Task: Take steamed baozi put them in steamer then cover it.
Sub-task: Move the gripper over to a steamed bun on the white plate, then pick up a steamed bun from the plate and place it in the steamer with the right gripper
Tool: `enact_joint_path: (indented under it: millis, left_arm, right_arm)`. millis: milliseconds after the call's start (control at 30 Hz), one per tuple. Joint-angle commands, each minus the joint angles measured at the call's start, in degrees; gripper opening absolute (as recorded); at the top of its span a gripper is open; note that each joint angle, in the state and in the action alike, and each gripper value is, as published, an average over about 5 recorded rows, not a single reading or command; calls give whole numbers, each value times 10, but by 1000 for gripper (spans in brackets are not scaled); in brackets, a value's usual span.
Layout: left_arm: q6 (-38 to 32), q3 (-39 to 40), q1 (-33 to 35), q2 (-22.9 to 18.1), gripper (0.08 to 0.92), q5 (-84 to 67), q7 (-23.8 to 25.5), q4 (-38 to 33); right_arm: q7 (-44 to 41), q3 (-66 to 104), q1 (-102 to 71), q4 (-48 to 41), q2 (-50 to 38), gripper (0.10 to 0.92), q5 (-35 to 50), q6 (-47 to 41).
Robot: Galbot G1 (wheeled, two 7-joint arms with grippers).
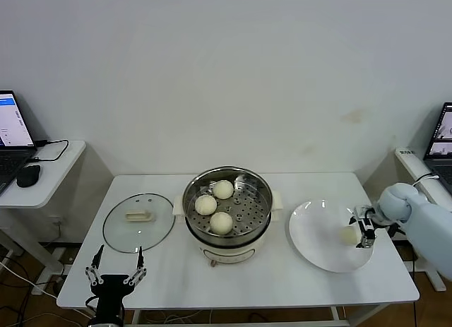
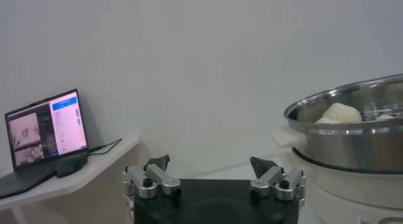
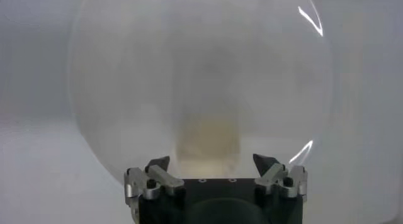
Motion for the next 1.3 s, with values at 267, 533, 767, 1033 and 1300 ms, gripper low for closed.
enact_joint_path:
  millis: [267,533,767,1033,1300]
  left_arm:
    - [-1,0,0,-1,823,0,-1,0]
    - [-1,2,-3,0,823,0,-1,-1]
    - [0,7,-7,2,823,1,-1,1]
    - [-1,8,-10,6,823,1,-1,1]
    - [-2,6,-13,7,823,0,-1,0]
  right_arm:
    - [-5,-21,36,12,-4,608,23,-18]
    - [-13,-136,170,105,-59,602,94,-67]
    - [10,-270,353,186,-71,603,205,-136]
    - [48,-391,520,231,-10,612,359,-207]
    - [82,-457,565,253,92,619,480,-273]
